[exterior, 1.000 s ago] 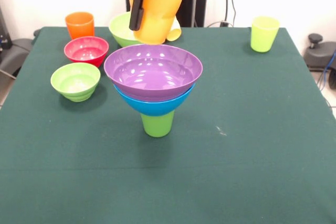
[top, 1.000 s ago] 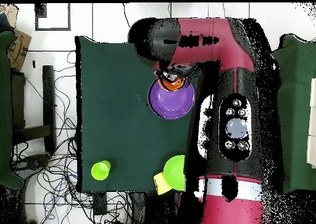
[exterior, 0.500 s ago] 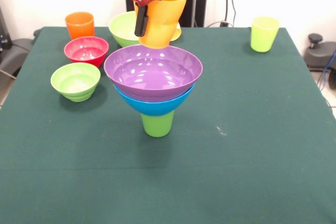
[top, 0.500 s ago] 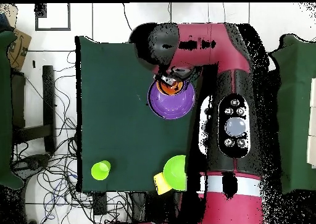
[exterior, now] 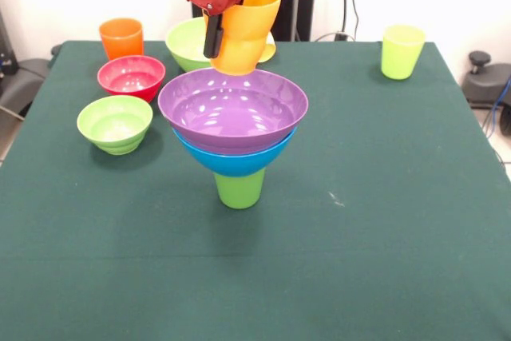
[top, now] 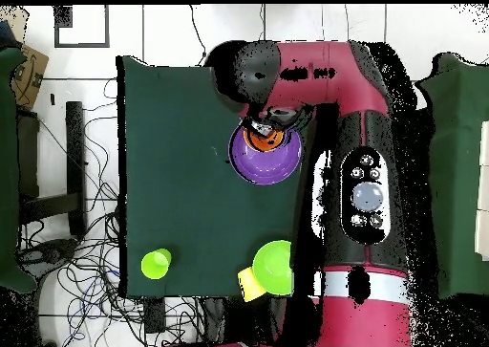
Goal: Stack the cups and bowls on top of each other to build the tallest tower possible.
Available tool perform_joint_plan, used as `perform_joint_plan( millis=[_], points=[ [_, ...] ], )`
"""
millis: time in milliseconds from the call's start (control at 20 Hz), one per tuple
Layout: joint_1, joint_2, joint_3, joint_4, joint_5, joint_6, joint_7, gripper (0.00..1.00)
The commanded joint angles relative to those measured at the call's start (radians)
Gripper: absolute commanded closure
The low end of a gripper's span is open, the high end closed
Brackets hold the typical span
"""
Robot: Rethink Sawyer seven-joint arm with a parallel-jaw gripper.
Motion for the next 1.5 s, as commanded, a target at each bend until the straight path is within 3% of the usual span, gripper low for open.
perform_joint_plan(
  millis=[50, 1050, 1500],
  points=[
    [-0.005, 0.077, 0.077, 0.081, -0.072, -0.056, -0.133, 1.0],
    [-0.009, 0.118, 0.079, 0.069, -0.077, -0.136, -0.128, 1.0],
    [-0.007, 0.109, 0.064, 0.079, -0.08, -0.126, -0.132, 1.0]
  ],
)
